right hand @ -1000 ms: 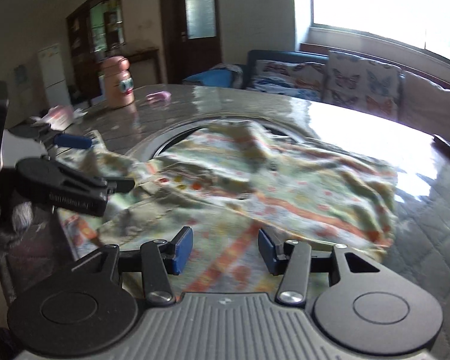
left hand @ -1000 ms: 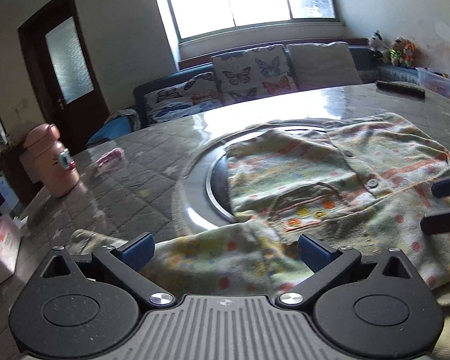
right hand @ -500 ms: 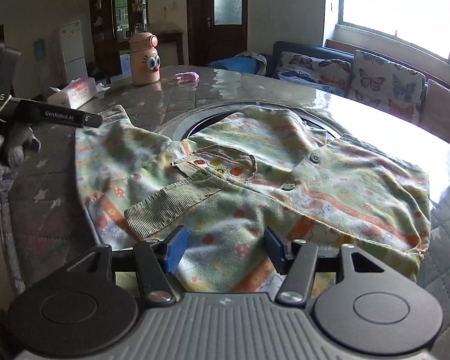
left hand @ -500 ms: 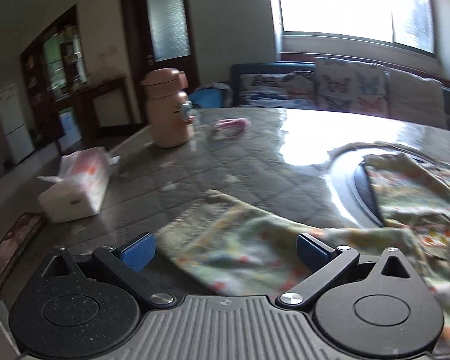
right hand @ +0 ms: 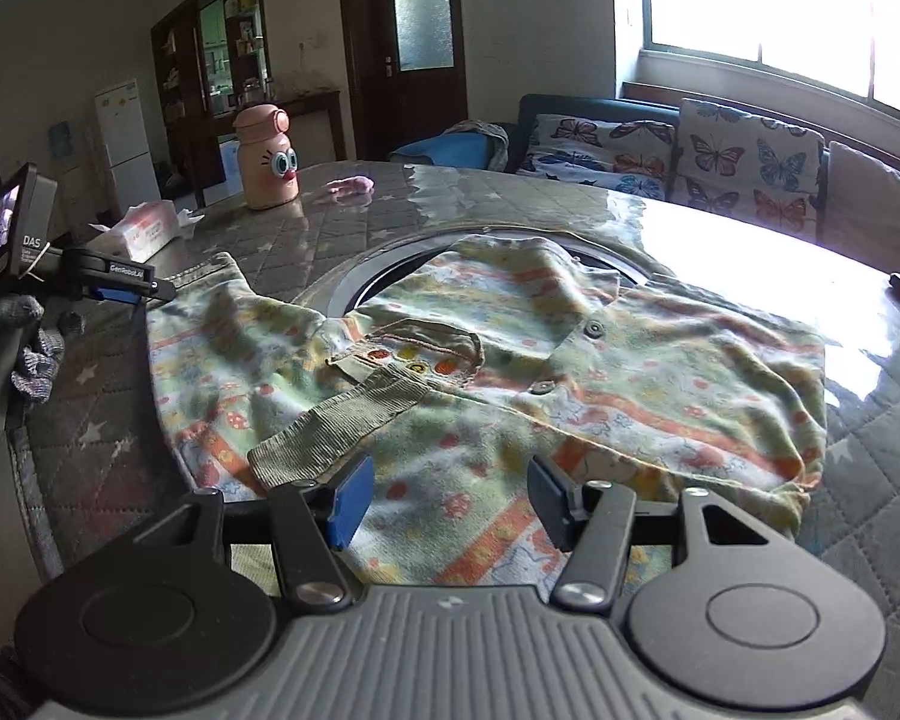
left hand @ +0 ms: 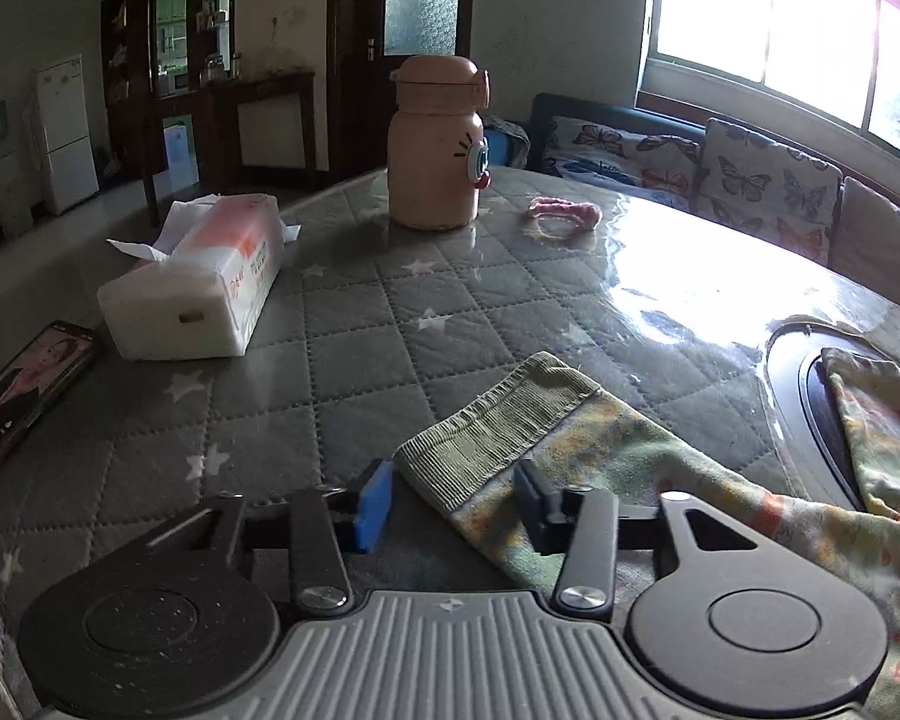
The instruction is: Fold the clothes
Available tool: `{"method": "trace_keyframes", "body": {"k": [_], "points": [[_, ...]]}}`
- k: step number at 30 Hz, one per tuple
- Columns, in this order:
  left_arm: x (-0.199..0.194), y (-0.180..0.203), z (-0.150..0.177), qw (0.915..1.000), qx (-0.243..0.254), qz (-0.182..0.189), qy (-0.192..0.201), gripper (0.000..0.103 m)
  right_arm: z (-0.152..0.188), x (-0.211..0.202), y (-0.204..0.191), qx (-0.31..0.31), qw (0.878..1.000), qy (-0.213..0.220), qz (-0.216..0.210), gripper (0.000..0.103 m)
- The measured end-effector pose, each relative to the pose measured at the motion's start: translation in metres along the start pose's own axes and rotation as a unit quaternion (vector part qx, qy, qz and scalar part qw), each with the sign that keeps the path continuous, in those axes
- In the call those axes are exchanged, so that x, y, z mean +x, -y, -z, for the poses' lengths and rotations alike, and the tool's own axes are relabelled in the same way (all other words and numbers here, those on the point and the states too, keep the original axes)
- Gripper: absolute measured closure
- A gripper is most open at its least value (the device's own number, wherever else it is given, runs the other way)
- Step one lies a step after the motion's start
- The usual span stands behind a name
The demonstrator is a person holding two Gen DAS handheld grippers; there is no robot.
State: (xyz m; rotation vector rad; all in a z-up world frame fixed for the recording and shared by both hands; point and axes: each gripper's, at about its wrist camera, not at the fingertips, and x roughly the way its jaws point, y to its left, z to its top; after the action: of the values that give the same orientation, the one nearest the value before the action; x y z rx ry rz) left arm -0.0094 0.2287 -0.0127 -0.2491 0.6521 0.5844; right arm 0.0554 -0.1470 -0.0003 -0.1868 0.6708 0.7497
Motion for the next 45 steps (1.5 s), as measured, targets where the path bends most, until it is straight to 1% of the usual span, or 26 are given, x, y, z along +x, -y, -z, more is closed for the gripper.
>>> {"method": "trace_keyframes", "body": {"k": [1,3,6,9,12,14,16,19,22,25,30,31,34,37,38,39,40,42,44,45], "points": [[-0.001,0.0,0.0,1.0,-0.001,0.003,0.001,0.071,0.0,-0.001,0.001,0.002,1.0,0.001,0.0,0.045],[0.0,-0.002,-0.001,0.9999,-0.005,0.013,0.002,0.085,0.001,-0.002,0.001,0.006,1.0,0.003,0.001,0.045],[-0.003,-0.002,-0.001,0.9995,-0.011,0.029,0.007,0.094,0.002,-0.005,0.002,0.011,1.0,0.008,0.005,0.045],[-0.017,0.005,-0.003,0.9982,-0.014,0.054,0.019,0.095,0.002,-0.01,0.004,0.02,1.0,0.015,0.008,0.046],[-0.044,0.024,-0.007,0.9939,0.002,0.102,0.041,0.095,0.003,-0.016,0.008,0.032,0.999,0.023,0.011,0.046],[-0.064,0.043,-0.009,0.9883,0.02,0.141,0.055,0.095,0.004,-0.02,0.011,0.04,0.999,0.029,0.013,0.046],[-0.081,0.063,-0.01,0.9797,0.035,0.188,0.059,0.095,0.005,-0.025,0.016,0.052,0.998,0.036,0.018,0.046],[-0.101,0.096,-0.006,0.9645,0.06,0.25,0.06,0.096,0.008,-0.032,0.023,0.066,0.996,0.045,0.027,0.046],[-0.115,0.128,0.001,0.9476,0.087,0.303,0.054,0.096,0.013,-0.043,0.032,0.08,0.994,0.053,0.041,0.046],[-0.125,0.159,0.012,0.928,0.114,0.352,0.042,0.096,0.018,-0.051,0.042,0.097,0.992,0.058,0.056,0.046],[-0.135,0.201,0.035,0.8978,0.155,0.412,0.016,0.096,0.028,-0.062,0.06,0.128,0.987,0.063,0.077,0.047],[-0.134,0.208,0.04,0.8924,0.167,0.419,0.007,0.096,0.029,-0.063,0.063,0.135,0.986,0.064,0.078,0.047],[-0.132,0.225,0.056,0.8825,0.2,0.425,-0.016,0.094,0.032,-0.064,0.071,0.156,0.982,0.064,0.081,0.047],[-0.13,0.228,0.067,0.8757,0.221,0.428,-0.033,0.092,0.033,-0.061,0.075,0.168,0.981,0.064,0.073,0.048],[-0.13,0.225,0.068,0.8754,0.225,0.427,-0.031,0.089,0.032,-0.06,0.076,0.17,0.981,0.063,0.069,0.048],[-0.131,0.221,0.068,0.8751,0.229,0.425,-0.029,0.083,0.032,-0.058,0.076,0.172,0.981,0.062,0.065,0.051],[-0.132,0.217,0.067,0.8773,0.232,0.419,-0.023,0.081,0.031,-0.055,0.075,0.171,0.982,0.06,0.06,0.052],[-0.129,0.206,0.062,0.8852,0.229,0.405,-0.016,0.07,0.03,-0.049,0.072,0.169,0.983,0.055,0.05,0.053],[-0.126,0.194,0.056,0.8929,0.225,0.39,-0.01,0.064,0.028,-0.043,0.068,0.166,0.984,0.051,0.041,0.054],[-0.122,0.188,0.054,0.8991,0.222,0.377,-0.007,0.062,0.028,-0.04,0.066,0.167,0.984,0.048,0.035,0.055]]}}
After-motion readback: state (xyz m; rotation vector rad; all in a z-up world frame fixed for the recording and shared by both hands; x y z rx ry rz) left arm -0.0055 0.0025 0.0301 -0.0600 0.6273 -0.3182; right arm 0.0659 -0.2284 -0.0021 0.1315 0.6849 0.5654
